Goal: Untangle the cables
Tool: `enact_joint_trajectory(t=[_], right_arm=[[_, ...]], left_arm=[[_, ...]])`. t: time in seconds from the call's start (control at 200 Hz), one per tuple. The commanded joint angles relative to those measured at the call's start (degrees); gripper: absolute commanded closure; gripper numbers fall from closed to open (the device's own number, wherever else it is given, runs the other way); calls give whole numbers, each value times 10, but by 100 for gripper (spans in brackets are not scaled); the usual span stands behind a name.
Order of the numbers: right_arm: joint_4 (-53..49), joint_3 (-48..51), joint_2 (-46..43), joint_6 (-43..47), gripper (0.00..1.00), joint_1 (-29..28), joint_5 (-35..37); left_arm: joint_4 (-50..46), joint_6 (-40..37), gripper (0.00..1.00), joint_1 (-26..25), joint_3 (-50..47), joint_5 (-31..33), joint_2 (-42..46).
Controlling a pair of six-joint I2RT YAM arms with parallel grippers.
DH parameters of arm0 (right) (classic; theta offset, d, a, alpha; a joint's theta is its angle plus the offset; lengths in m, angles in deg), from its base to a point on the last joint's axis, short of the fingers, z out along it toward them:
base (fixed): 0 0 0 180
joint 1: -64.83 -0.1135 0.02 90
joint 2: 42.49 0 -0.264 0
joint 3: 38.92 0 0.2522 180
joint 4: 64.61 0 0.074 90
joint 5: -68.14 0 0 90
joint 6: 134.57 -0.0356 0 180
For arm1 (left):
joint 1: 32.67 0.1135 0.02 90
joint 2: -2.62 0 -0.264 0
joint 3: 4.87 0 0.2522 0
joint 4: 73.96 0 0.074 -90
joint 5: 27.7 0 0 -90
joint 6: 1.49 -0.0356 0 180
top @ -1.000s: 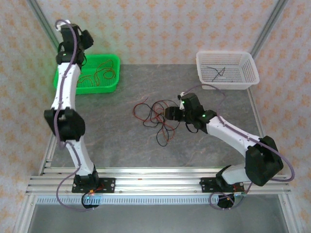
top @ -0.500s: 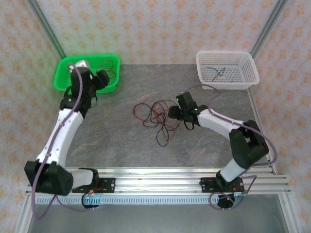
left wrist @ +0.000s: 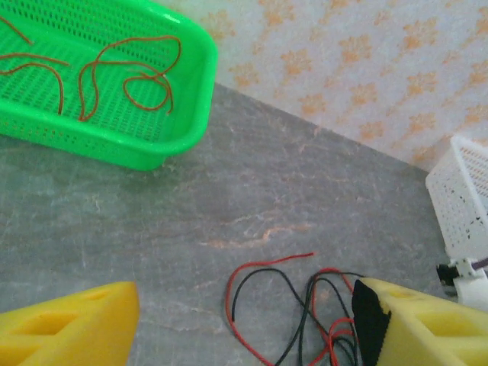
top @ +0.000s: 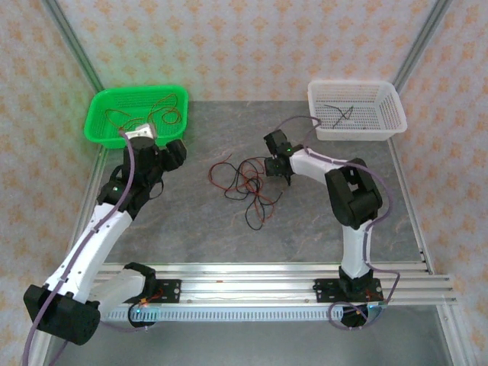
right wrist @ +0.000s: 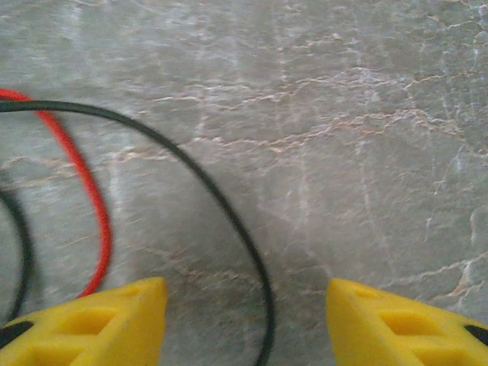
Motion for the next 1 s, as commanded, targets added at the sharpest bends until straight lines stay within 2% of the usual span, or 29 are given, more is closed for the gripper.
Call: enact_joint_trajectory(t=[0.0, 0.095, 0.225, 0.37, 0.621, 0.876, 0.991], right_arm=[[-7, -19, 19, 33, 43, 19, 6], [12, -12, 33, 45, 50, 33, -48], [41, 13, 46, 50, 77, 40, -101], [67, 35, 49, 53, 100, 42, -121], [43, 23, -23, 61, 100, 43, -123], [30, 27, -208, 40, 100, 42, -176], [25, 38, -288, 31, 100, 42, -211]], left_arm=[[-31, 22, 26, -15, -12, 24, 27], [-45, 34, 27, -28, -14, 38, 40], [-75, 49, 28, -50, -3, 73, 47], [-105, 82, 29, -85, 11, 113, 47], [-93, 101, 31, -157, 12, 150, 26], [-47, 63, 32, -259, 16, 195, -31], [-33, 48, 32, -289, 22, 226, -55]])
